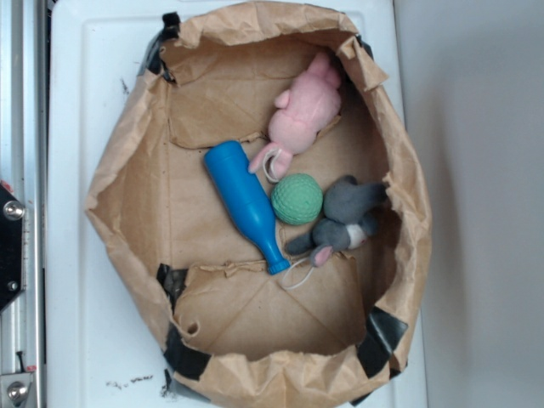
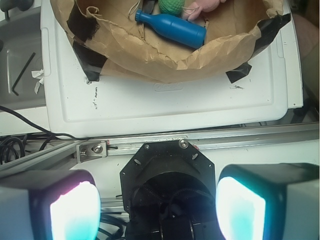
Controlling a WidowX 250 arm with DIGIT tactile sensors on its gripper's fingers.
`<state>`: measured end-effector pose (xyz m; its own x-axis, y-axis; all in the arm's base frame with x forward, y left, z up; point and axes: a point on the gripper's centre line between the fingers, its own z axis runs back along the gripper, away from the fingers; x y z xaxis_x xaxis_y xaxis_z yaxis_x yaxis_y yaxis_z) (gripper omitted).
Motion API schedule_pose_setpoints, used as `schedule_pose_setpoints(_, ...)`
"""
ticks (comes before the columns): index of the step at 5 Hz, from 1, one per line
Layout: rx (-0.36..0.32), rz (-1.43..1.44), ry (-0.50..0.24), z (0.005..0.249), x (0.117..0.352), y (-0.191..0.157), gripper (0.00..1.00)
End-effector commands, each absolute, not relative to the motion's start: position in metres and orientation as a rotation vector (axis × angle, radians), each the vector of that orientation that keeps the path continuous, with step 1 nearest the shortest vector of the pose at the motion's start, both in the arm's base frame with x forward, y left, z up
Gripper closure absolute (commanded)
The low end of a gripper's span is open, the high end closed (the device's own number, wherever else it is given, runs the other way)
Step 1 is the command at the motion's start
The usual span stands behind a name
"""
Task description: Grab the green ball.
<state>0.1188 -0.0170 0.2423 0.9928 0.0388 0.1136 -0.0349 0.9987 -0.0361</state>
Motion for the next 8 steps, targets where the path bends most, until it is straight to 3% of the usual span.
schedule_pose_setpoints(1,-0.034,0.037,-0.115,0.242,0.119,-0.017,0.00)
schedule_pose_setpoints(3,-0.064,0.020,-0.243,0.248,0.206,-0.004,0.00)
schedule_pose_setpoints(4,-0.053,-0.101,-0.337,0.233,0.236,-0.002,0.00)
schedule_pose_setpoints(5,-0.050,-0.193,-0.379,0.202,0.261,0.001,0.00)
schedule_pose_setpoints(8,-0.050,-0.193,-0.379,0.202,0.261,0.001,0.00)
